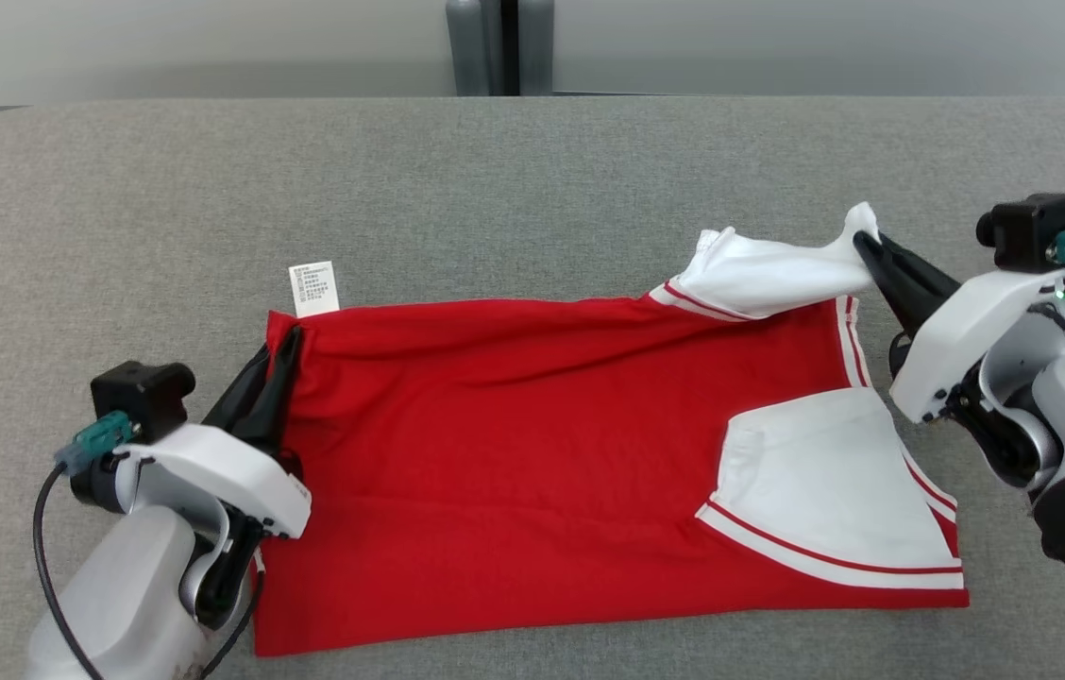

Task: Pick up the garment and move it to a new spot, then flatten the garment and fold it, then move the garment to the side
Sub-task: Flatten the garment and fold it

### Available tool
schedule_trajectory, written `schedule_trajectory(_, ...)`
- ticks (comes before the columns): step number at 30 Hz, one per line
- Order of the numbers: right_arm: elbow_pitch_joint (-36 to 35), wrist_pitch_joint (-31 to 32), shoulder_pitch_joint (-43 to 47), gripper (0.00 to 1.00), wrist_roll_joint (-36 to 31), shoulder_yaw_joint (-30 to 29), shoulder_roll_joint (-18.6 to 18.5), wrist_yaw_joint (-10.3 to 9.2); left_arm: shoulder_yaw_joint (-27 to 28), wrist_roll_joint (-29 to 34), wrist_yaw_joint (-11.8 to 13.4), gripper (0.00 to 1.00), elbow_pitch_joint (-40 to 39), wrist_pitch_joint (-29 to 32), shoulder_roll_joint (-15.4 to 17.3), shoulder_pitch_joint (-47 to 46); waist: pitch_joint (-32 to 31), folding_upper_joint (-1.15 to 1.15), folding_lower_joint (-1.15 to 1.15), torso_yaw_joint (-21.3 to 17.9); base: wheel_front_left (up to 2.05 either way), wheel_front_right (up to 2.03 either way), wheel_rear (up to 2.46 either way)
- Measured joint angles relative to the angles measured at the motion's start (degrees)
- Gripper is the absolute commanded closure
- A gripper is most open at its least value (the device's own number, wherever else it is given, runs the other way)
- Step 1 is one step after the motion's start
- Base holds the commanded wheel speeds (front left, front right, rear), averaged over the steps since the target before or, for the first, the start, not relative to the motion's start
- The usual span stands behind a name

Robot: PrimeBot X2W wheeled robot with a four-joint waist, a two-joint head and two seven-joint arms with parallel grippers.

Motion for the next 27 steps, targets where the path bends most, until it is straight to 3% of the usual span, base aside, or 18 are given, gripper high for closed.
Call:
schedule_trajectory(8,-8.86,-1.21,8.97,1.00,0.65,0.62,-2.66,0.00,3.63,1.53,2.93,0.82,-13.78,-0.02,2.44,12.55,-0.14,0.00,0.00,-2.19,0.00,0.00,0.00)
schedule_trajectory(14,-13.85,-1.41,13.97,1.00,-0.21,-2.15,-3.35,0.00,5.54,1.54,5.17,0.81,-21.45,-0.03,3.89,18.62,-0.53,0.00,0.00,-2.57,0.00,0.00,0.00)
schedule_trajectory(21,-17.75,-0.02,18.50,1.00,-1.89,-4.15,-3.45,0.00,5.88,1.53,6.77,0.87,-25.28,-0.01,4.68,21.76,-1.20,0.00,0.00,-2.95,0.00,0.00,0.00)
schedule_trajectory(23,-18.36,0.44,19.68,1.00,-2.38,-4.83,-3.25,0.00,5.84,1.45,7.19,0.86,-26.15,0.15,4.88,22.74,-1.41,0.00,0.00,-3.23,0.00,0.00,0.00)
schedule_trajectory(25,-18.72,0.68,20.78,1.00,-3.03,-5.26,-2.78,0.00,5.78,1.45,7.54,0.78,-27.14,0.24,5.12,23.68,-1.69,0.00,0.00,-3.50,0.00,0.00,0.00)
schedule_trajectory(27,-18.87,0.70,21.69,0.77,-3.85,-5.57,-2.37,0.00,5.81,1.42,7.81,0.68,-28.18,0.33,5.54,24.62,-2.04,0.00,0.00,-3.71,0.00,0.00,0.00)
